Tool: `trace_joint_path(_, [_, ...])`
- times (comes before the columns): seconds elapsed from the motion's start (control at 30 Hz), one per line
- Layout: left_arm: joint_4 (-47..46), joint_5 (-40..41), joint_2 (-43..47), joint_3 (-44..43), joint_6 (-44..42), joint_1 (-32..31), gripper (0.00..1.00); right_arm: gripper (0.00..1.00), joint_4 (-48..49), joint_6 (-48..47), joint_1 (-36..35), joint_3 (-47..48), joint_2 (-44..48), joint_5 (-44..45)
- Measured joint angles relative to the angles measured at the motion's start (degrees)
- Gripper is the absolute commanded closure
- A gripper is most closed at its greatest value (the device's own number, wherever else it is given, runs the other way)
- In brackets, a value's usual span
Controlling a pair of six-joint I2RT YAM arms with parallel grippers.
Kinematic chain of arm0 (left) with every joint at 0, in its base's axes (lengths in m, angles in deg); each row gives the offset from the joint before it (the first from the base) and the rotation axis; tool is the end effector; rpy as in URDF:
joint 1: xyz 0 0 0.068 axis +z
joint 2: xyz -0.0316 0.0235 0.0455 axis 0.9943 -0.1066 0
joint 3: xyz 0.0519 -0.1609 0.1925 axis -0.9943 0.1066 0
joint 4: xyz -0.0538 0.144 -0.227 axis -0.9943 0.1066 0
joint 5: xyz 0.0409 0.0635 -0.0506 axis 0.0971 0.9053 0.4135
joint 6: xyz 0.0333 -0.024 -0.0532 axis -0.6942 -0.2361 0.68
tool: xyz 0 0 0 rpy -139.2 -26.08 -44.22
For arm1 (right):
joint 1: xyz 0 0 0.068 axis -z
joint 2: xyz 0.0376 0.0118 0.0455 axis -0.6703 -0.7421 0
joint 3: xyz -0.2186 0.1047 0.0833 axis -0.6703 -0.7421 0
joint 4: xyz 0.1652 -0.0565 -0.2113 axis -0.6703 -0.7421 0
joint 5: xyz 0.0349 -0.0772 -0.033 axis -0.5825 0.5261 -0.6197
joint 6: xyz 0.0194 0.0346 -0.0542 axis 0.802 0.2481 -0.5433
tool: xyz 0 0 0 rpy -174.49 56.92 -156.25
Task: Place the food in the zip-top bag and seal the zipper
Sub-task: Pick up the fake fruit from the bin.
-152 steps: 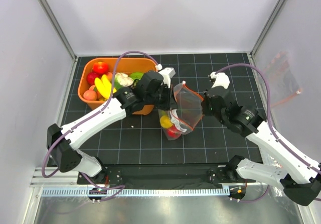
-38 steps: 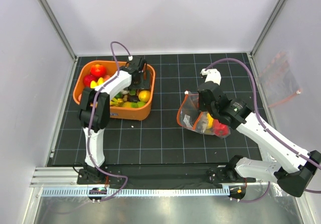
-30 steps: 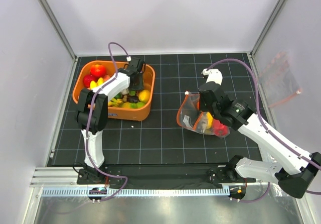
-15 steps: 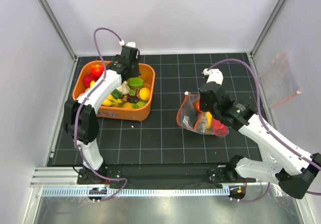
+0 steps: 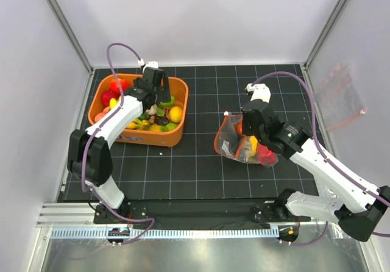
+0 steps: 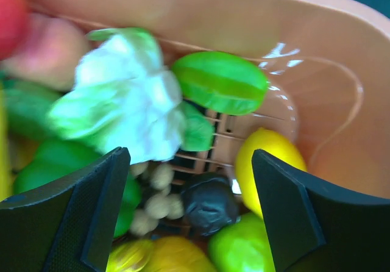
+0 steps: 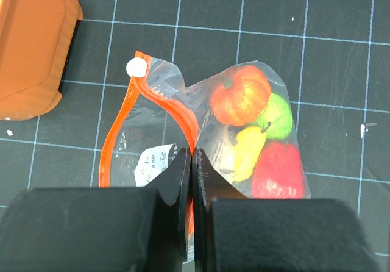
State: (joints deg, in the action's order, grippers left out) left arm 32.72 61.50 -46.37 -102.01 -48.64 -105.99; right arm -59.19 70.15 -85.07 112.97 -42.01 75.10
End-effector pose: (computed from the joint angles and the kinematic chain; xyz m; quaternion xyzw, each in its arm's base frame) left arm 0.3861 -0.1371 0.2592 -0.0723 0.9019 -0.0045 0.4257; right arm 0.1990 0.1501 0.3361 -0.0394 0.8829 0.0380 0.4664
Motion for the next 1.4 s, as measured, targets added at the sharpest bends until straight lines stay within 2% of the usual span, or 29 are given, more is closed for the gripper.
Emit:
trace_joint_path(0.13, [-0.3, 4.9, 3.8, 2.4, 0.2, 0.0, 0.0, 0.99, 0.0, 0.0, 0.0, 0.0, 0.0, 0.0])
trace_joint_path(0.3, [-0.9, 10.4, 8.2, 1.6, -0.1, 1.6, 0.0, 0.99, 0.1, -0.1, 0.0, -0.2, 0.0, 0.0])
trace_joint_path(0.47, [0.5, 12.2, 7.3, -3.1, -0.9, 7.7, 0.0, 0.99, 0.0, -0.3, 0.0, -0.3, 0.1, 0.0])
trace_joint_path(0.67, [2.4, 12.2, 2.2, -8.0, -2.4, 13.6, 0.0, 0.99, -0.2, -0.5, 0.0, -0.3, 1.0, 0.1])
trace_joint_path(0.93, [5.8, 8.2, -11.3, -15.6, -3.3, 17.6, 0.01, 0.99, -0.4, -0.5, 0.0, -0.3, 1.4, 0.1])
trace_joint_path(0.97, [6.0, 7.8, -12.8, -16.0, -3.3, 17.8, 0.04, 0.99, -0.4, -0.5, 0.0, -0.3, 1.4, 0.1])
trace_joint_path(1.0, [5.9, 7.4, -14.2, -16.2, -3.5, 17.9, 0.15, 0.99, -0.4, -0.5, 0.0, -0.3, 1.4, 0.0])
trace_joint_path(1.07, [5.7, 6.6, -16.1, -16.4, -3.7, 18.2, 0.25, 0.99, -0.4, -0.4, 0.0, -0.3, 1.4, 0.0])
trace_joint_path(1.1, [5.6, 6.6, -16.5, -16.8, -3.9, 18.3, 0.34, 0.99, -0.4, -0.4, 0.0, -0.3, 1.4, 0.0])
trace_joint_path(1.27, [4.9, 4.3, -16.2, -16.7, -3.8, 18.9, 0.45, 0.99, -0.5, -0.4, 0.0, -0.3, 1.4, -0.2])
trace_joint_path(1.4, [-3.3, 0.9, -9.6, -6.8, -3.4, 18.9, 0.5, 0.99, -0.5, -0.2, 0.0, -0.3, 1.4, -0.2])
